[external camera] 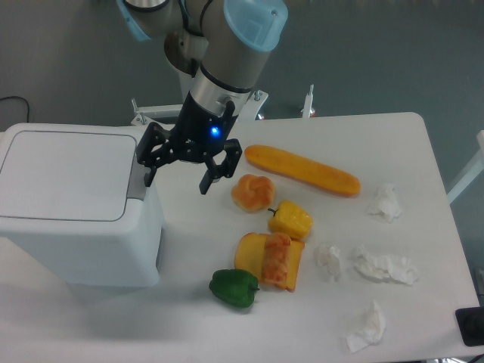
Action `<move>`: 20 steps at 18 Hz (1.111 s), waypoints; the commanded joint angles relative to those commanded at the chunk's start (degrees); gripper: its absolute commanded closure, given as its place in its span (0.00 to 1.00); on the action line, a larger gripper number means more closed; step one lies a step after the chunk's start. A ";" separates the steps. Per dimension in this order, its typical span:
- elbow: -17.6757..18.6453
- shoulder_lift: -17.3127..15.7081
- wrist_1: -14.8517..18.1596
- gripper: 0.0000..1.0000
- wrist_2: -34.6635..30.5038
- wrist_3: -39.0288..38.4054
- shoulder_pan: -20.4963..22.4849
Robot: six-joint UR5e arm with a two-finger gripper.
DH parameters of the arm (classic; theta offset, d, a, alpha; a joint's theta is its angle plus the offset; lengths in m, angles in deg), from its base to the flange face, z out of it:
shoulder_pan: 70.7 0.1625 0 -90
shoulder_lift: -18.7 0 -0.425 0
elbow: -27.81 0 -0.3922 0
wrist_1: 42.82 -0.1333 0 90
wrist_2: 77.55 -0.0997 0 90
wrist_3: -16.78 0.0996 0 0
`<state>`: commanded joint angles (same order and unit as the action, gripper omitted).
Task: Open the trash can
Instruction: 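Push the gripper fingers against the lid edge to flip it open, then pull the gripper back from the opened trash can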
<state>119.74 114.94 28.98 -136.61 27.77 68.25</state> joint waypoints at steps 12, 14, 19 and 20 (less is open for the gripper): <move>-1.40 0.18 0.00 0.00 -1.49 0.00 -0.53; -3.42 0.26 -0.09 0.00 -1.49 0.09 -0.27; -5.27 0.88 -1.66 0.00 -1.58 7.62 4.12; -5.27 0.88 -2.10 0.00 -1.58 10.43 5.44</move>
<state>114.47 115.82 26.88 -138.19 38.20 73.69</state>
